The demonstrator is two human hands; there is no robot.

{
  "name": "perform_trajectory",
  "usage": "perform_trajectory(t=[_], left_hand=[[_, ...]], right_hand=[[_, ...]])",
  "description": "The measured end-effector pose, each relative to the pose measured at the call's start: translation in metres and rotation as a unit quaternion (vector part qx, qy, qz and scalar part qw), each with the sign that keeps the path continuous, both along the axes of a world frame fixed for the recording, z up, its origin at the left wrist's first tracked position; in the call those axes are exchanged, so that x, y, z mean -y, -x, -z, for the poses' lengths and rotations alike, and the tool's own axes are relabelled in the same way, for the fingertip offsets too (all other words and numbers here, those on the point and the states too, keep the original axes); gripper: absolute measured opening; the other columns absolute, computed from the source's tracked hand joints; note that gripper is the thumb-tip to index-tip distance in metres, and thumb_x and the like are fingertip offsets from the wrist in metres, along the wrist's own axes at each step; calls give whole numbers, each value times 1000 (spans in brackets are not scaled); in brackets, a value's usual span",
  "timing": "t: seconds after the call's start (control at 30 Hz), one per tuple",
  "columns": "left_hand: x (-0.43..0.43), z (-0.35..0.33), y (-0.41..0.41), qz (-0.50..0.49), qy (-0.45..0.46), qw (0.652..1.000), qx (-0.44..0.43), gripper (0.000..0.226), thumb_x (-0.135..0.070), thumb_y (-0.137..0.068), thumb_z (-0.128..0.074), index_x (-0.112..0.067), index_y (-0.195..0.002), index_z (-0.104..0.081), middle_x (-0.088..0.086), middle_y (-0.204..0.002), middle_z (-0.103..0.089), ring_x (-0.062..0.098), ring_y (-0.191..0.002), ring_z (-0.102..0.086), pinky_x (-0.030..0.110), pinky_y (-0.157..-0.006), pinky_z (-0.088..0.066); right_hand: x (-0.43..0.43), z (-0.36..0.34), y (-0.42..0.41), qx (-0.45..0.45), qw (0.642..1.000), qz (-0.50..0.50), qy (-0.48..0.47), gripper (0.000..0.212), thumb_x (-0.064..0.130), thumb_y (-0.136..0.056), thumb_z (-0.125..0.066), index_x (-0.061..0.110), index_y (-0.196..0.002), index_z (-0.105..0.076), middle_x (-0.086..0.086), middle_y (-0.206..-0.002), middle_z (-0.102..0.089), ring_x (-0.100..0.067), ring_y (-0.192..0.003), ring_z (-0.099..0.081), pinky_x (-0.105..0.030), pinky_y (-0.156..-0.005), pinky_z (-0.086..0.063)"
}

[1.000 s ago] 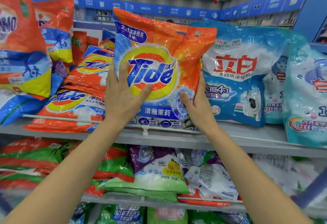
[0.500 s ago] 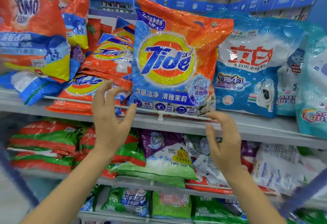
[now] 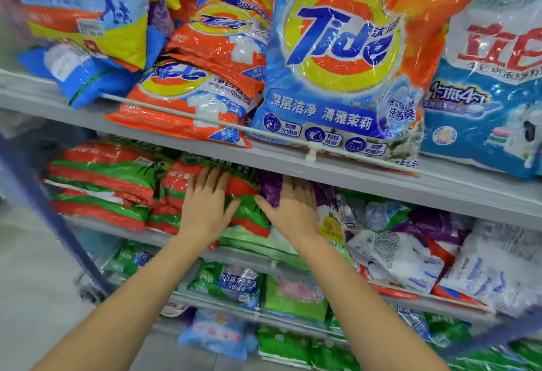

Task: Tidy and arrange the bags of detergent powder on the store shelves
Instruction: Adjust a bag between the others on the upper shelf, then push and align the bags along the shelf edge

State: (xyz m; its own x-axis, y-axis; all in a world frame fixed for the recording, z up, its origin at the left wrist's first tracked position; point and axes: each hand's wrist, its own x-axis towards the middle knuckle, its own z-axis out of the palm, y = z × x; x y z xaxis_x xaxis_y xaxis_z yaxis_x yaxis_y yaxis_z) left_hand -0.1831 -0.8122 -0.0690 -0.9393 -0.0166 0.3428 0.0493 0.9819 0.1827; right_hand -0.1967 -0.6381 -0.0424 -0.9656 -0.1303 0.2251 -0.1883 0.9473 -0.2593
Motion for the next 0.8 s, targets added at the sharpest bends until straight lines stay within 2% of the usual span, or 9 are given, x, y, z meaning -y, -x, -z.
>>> perform_trajectory(t=[0.1, 0.2, 0.27, 0.37, 0.47, 0.53, 0.63, 0.73, 0.8], left_hand=[[5, 12, 1, 15, 36, 999, -18, 68, -51, -85, -33, -2, -127, -55, 22, -129, -56, 40, -125, -48, 54, -107, -28], [10, 18, 1, 28, 50, 997, -49, 67, -51, -88, -34, -3, -131, -51, 21, -132, -54, 38, -127, -46, 48, -108, -17], [11, 21, 2, 29, 56, 997, -53, 67, -52, -89, -33, -4, -134, -49, 20, -135, -52, 36, -130, -42, 48, -109, -17], [11, 26, 3, 26, 55, 996, -58, 67, -52, -89, -33, -5, -135, -47, 19, -137, -50, 33, -133, -33, 49, -109, -17], [10, 27, 3, 23, 50, 997, -55, 67, -52, -90, -31, -5, -136, -46, 19, -138, -49, 32, -134, -31, 49, -110, -16], [10, 26, 2, 24, 43, 997, -53, 69, -53, -89, -30, -5, -136, -46, 18, -139, -48, 33, -135, -33, 48, -110, -15], [10, 23, 2, 34, -15, 999, -38, 76, -60, -85, -31, -8, -139, -43, 17, -144, -43, 34, -138, -30, 52, -113, -15], [7, 14, -2, 61, -121, 990, -48, 96, -79, -76, -31, -11, -143, -35, 12, -149, -36, 30, -141, -26, 50, -115, -12], [-1, 8, -15, 94, -234, 967, -45, 100, -80, -70, -43, -19, -147, -26, 1, -151, -28, 17, -141, -21, 39, -115, -13]], right_hand=[[10, 11, 15, -29, 999, 38, -18, 93, 77, -76, -35, 11, -141, -38, -16, -139, -46, -36, -125, -46, -50, -103, -37], [5, 12, 23, 22, 998, 34, -46, 67, 57, -91, -41, 16, -142, -28, -11, -142, -40, -33, -124, -44, -44, -94, -43], [-1, 8, 24, 12, 998, 26, -50, 50, 44, -96, -39, 14, -136, -35, -11, -132, -50, -32, -116, -51, -40, -84, -45], [-13, 7, 23, -12, 999, 24, -43, 38, 33, -100, -36, 12, -130, -43, -12, -113, -62, -33, -98, -61, -35, -70, -43], [-30, 15, 15, -97, 994, -14, 47, 35, 25, -99, -43, 11, -131, -49, -14, -98, -67, -34, -84, -64, -34, -63, -42], [-37, 18, 4, -110, 986, -48, 118, 36, 22, -97, -47, 13, -132, -51, -14, -97, -69, -34, -84, -65, -37, -66, -48], [-44, 11, -14, -60, 969, -90, 221, 36, 30, -96, -43, 19, -129, -54, -3, -110, -68, -26, -99, -64, -36, -83, -51], [-51, -8, -38, 26, 906, -154, 394, 24, 25, -94, -44, 33, -114, -55, 17, -110, -63, -4, -102, -61, -17, -86, -46], [-61, -18, -52, 81, 872, -182, 448, 25, 25, -92, -46, 36, -111, -59, 11, -108, -66, -5, -102, -62, -21, -87, -48]])
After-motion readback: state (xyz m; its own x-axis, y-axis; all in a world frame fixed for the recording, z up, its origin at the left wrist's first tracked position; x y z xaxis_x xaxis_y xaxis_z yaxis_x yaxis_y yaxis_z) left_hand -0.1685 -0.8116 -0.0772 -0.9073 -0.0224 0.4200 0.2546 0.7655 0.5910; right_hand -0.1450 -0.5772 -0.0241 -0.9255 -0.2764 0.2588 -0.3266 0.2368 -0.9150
